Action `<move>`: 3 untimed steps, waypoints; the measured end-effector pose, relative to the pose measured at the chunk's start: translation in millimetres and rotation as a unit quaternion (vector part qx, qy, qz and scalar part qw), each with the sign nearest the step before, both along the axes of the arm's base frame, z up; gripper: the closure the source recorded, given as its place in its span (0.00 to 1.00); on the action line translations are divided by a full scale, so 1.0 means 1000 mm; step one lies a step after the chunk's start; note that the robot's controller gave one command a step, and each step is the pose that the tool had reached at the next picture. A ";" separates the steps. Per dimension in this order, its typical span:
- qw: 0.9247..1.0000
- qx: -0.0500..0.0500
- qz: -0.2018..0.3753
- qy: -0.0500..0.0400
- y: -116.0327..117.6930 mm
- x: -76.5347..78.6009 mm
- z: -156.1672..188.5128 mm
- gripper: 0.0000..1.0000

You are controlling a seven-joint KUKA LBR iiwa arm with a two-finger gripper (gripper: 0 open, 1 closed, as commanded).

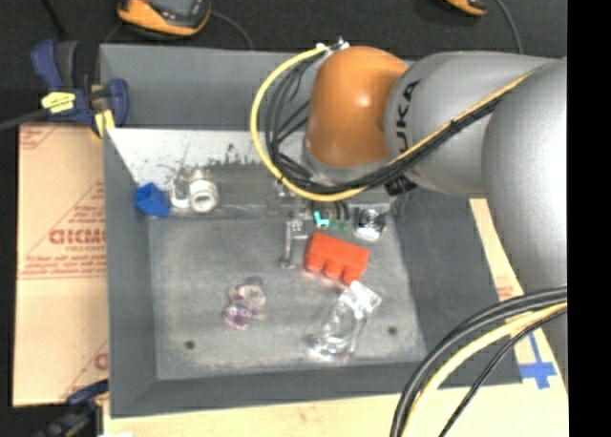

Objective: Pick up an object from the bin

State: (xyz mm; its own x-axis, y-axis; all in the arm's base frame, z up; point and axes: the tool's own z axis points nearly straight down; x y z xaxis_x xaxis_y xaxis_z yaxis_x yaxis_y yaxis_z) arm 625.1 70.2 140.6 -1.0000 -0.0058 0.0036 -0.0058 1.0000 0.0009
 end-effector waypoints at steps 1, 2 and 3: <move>0.978 0.000 0.207 -0.001 0.042 -0.040 -0.072 0.00; 0.933 0.001 0.360 -0.003 0.073 -0.083 -0.039 0.00; 0.928 -0.001 0.372 -0.005 0.054 -0.060 -0.040 0.00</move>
Offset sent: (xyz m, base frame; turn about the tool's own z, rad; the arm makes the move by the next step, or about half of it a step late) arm -0.0398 0.0418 -0.0706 -0.4181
